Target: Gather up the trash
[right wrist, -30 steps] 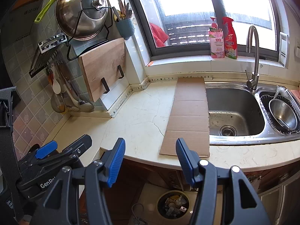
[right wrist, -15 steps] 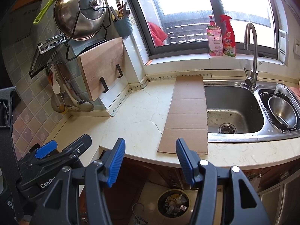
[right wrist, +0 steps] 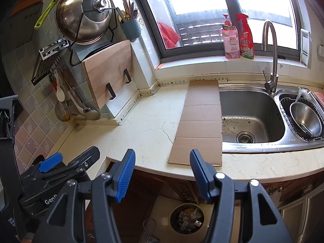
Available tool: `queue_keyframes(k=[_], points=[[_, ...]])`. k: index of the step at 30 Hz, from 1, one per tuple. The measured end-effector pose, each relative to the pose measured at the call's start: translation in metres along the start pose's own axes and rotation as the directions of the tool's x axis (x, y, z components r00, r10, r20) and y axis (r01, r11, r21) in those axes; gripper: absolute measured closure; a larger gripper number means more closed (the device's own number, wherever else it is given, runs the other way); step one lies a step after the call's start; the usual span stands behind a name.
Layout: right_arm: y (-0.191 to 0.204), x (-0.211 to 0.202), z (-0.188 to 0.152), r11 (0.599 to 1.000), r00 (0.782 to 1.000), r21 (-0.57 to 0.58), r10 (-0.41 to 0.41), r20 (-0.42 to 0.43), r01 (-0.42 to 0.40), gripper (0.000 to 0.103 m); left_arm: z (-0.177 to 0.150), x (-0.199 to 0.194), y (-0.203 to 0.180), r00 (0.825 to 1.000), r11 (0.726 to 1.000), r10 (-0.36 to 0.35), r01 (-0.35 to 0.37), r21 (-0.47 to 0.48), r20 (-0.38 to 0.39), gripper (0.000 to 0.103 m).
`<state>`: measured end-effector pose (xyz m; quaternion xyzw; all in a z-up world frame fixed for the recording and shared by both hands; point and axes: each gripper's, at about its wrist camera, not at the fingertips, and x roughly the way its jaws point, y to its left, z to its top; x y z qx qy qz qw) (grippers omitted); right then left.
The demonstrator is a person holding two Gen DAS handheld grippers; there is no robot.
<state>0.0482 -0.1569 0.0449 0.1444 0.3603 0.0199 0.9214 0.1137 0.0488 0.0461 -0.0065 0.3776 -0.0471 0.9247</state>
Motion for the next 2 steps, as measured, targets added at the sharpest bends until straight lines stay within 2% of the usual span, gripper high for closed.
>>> queue_keyframes(k=[2], points=[[0.0003,0.0003,0.0004,1.0,1.0,0.001,-0.001,0.0,0.001,0.046,-0.0004,0.0002,0.0004,1.0,1.0,0.001,-0.001,0.001,-0.002,0.001]])
